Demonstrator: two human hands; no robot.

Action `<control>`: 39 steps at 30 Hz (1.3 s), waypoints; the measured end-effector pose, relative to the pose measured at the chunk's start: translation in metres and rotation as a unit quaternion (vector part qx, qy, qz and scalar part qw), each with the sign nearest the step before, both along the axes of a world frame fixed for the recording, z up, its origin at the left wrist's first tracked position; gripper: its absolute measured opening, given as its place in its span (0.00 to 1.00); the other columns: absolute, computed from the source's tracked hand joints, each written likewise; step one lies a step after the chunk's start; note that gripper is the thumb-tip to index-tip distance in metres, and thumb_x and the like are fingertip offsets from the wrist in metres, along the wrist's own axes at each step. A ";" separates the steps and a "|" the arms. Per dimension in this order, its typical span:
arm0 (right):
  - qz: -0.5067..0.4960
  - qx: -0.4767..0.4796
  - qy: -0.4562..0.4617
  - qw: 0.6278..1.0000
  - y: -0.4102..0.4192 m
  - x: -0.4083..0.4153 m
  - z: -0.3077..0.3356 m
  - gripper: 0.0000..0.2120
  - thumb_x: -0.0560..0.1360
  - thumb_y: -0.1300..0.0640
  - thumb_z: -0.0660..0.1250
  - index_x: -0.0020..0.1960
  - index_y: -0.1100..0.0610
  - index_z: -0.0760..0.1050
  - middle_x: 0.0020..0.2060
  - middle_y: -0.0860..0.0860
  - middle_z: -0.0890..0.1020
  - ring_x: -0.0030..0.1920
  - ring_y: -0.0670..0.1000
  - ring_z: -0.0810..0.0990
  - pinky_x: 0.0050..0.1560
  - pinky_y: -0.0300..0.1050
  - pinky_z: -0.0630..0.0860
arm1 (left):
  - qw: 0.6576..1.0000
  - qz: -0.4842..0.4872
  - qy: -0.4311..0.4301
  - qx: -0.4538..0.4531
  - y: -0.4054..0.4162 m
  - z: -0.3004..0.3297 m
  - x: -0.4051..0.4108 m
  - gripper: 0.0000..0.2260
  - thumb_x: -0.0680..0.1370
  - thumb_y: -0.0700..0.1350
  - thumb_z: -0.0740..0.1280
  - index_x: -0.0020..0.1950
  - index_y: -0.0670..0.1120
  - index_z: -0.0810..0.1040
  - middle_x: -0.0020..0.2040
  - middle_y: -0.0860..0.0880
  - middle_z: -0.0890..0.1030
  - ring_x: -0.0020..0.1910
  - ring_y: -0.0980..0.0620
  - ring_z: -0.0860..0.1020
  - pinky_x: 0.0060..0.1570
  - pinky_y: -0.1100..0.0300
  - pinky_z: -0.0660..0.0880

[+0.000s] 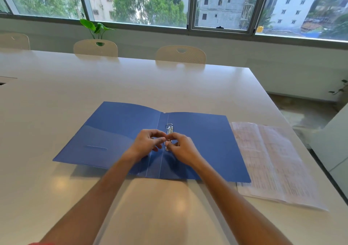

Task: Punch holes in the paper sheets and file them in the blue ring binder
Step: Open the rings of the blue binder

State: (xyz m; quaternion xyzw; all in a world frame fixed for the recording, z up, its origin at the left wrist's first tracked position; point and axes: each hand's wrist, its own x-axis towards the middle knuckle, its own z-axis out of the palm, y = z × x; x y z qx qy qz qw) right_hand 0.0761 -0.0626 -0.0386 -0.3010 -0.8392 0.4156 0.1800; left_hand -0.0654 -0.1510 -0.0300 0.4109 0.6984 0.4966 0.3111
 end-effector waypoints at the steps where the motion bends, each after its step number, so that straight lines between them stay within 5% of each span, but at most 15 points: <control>1: -0.003 -0.021 0.017 1.000 0.000 -0.002 -0.003 0.10 0.77 0.54 0.66 0.57 0.53 0.79 0.48 0.51 0.84 0.46 0.49 0.83 0.53 0.52 0.81 | 1.000 0.003 0.000 0.002 0.001 -0.005 0.002 0.05 0.76 0.35 0.69 0.48 0.43 0.82 0.37 0.50 0.83 0.32 0.53 0.78 0.33 0.63 0.76; 9: -0.071 -0.057 0.100 0.991 0.005 -0.003 -0.020 0.05 0.75 0.64 0.68 0.46 0.58 0.82 0.37 0.51 0.85 0.37 0.48 0.85 0.45 0.44 0.83 | 0.995 0.050 0.085 0.010 0.004 -0.025 0.003 0.01 0.72 0.42 0.74 0.42 0.47 0.84 0.31 0.54 0.82 0.28 0.54 0.79 0.35 0.61 0.77; 15: -0.089 -0.032 0.133 0.987 0.003 -0.003 -0.025 0.05 0.75 0.64 0.68 0.42 0.58 0.81 0.36 0.52 0.84 0.35 0.47 0.84 0.39 0.37 0.81 | 0.979 0.076 0.186 0.021 0.010 -0.033 0.012 0.04 0.73 0.47 0.72 0.45 0.49 0.85 0.41 0.54 0.85 0.34 0.65 0.78 0.39 0.69 0.73; 27: -0.108 0.134 0.056 0.984 -0.001 -0.010 -0.031 0.07 0.75 0.65 0.64 0.39 0.58 0.75 0.37 0.50 0.79 0.35 0.50 0.76 0.36 0.43 0.75 | 0.965 0.100 0.235 0.055 0.010 -0.038 0.014 0.04 0.75 0.38 0.70 0.45 0.43 0.85 0.40 0.48 0.85 0.30 0.59 0.78 0.40 0.61 0.79; 39: -0.116 0.248 -0.008 0.962 -0.010 -0.014 -0.029 0.03 0.73 0.67 0.66 0.47 0.62 0.75 0.39 0.56 0.79 0.31 0.54 0.77 0.31 0.46 0.76 | 0.930 0.113 0.344 0.066 0.010 -0.041 0.022 0.06 0.76 0.36 0.68 0.47 0.40 0.84 0.42 0.45 0.84 0.38 0.50 0.80 0.41 0.57 0.80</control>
